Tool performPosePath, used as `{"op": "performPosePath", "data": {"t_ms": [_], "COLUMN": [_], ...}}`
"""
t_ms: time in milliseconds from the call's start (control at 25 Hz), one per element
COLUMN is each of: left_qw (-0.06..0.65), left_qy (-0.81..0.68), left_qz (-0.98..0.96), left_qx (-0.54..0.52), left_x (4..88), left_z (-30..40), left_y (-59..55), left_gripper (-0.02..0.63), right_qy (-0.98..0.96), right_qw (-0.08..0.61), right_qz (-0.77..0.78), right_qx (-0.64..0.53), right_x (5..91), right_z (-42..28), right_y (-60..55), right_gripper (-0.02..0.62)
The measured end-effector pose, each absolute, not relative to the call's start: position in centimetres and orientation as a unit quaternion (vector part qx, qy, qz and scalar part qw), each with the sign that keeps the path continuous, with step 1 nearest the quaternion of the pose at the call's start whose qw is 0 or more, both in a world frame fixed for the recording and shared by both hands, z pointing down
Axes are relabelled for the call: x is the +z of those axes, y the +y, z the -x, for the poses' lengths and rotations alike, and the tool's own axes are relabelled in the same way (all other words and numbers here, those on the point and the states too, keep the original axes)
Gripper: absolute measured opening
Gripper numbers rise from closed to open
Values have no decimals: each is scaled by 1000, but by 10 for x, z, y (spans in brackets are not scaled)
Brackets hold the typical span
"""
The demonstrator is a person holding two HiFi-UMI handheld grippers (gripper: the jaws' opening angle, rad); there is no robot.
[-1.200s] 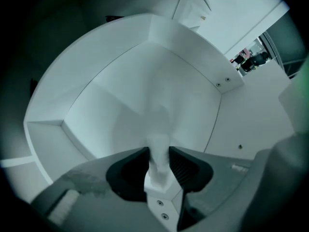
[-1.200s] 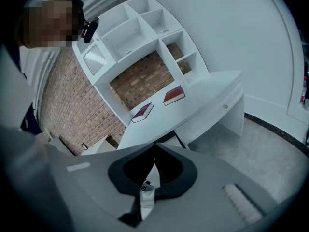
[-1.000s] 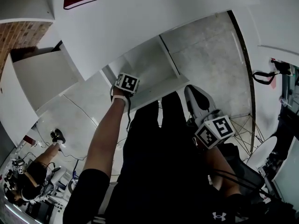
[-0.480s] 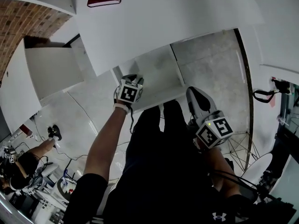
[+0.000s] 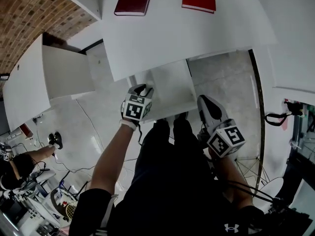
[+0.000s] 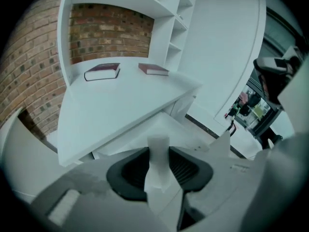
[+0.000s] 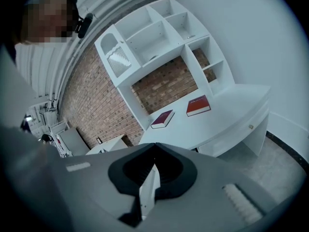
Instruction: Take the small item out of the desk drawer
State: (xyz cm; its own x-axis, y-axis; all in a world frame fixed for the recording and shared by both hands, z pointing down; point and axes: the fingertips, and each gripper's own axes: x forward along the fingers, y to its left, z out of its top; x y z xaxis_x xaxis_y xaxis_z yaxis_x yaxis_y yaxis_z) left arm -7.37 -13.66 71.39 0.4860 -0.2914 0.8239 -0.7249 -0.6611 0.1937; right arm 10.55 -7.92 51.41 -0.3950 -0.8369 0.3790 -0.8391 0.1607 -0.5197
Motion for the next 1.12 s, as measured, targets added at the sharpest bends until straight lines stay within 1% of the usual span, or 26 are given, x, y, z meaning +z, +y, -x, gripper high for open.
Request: {"op": "performPosePath", "data": {"t_ms": [520,1120], "left_qw": [201,136], "left_qy": [-343,-369], "left_qz": [-868,-896], "left_qx": [297,205], "left_x": [569,449], "left_z": [60,55], "left_y": [-136,-118], "left_gripper": [138,138], "right_qy": [-796,-826], "right_qw": [-9,-28], "right_qz": [-524,-504], "right_qx": [302,249], "right_x": [469,414], "right_z": [-84,-66], "right_y": [-77,-78], "right_gripper": [3,2]}}
